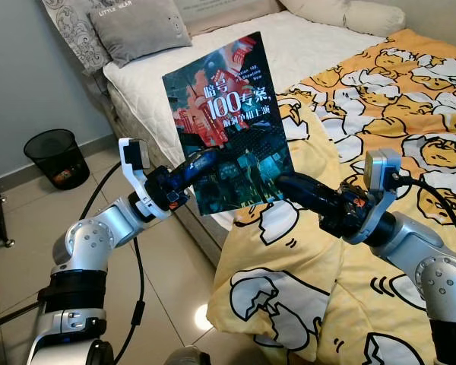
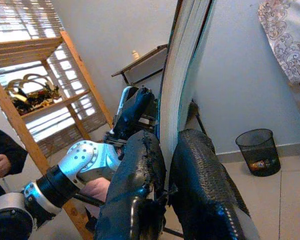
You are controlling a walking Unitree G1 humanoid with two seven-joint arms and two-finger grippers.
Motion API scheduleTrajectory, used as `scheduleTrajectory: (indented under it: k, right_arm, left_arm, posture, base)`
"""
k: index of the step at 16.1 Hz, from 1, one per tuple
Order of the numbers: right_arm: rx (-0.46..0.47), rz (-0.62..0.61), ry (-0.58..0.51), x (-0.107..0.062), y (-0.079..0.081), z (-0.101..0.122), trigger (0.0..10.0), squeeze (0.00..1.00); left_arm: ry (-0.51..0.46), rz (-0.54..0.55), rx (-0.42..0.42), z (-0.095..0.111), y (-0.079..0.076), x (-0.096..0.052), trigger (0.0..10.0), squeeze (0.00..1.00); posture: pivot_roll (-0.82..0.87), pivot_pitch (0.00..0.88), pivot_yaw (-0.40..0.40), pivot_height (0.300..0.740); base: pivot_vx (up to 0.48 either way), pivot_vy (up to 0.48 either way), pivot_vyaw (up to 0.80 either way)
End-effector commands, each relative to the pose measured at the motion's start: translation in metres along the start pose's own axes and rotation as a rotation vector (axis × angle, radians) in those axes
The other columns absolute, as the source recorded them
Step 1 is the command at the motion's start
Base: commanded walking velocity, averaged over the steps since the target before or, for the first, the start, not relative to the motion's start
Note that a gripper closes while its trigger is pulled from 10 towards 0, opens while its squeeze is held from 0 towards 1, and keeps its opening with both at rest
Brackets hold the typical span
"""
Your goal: Clean up the room
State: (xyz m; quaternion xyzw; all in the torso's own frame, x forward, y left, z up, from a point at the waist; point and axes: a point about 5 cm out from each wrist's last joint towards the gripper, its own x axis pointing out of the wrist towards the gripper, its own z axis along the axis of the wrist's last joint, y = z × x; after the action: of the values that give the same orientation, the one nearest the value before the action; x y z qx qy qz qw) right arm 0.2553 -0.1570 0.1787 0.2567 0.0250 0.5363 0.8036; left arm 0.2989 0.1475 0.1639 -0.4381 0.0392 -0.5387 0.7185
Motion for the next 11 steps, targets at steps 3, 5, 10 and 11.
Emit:
scheduleTrajectory:
  k: [3, 5, 10, 11]
  right_arm:
    - [-0.028, 0.006, -0.009, -0.0001, 0.0007, 0.0060, 0.0, 0.00]
    - [-0.028, 0.006, -0.012, 0.0013, 0.0004, 0.0064, 0.0, 0.00]
    - [-0.040, 0.000, -0.033, 0.0056, -0.0019, 0.0083, 0.0, 0.00]
    - [-0.035, 0.006, -0.044, 0.0066, -0.0015, 0.0096, 0.0, 0.00]
  left_arm:
    - [0.004, -0.034, 0.009, 0.0068, -0.0094, -0.0007, 0.0, 0.00]
    - [0.005, -0.033, 0.012, 0.0090, -0.0101, -0.0014, 0.0, 0.00]
    - [0.010, -0.015, 0.025, 0.0127, -0.0110, -0.0054, 0.0, 0.00]
    - [0.014, -0.014, 0.025, 0.0130, -0.0111, -0.0059, 0.0, 0.00]
  posture:
    - [-0.03, 0.000, 0.075, 0.740]
    - [-0.02, 0.000, 0.071, 0.740]
    - [-0.02, 0.000, 0.068, 0.740]
    - [-0.02, 0.000, 0.068, 0.740]
  base:
    - [0.000, 0.000, 0.00]
    - [0.000, 0.000, 0.00]
    - [0.000, 0.000, 0.00]
    - [0.000, 0.000, 0.00]
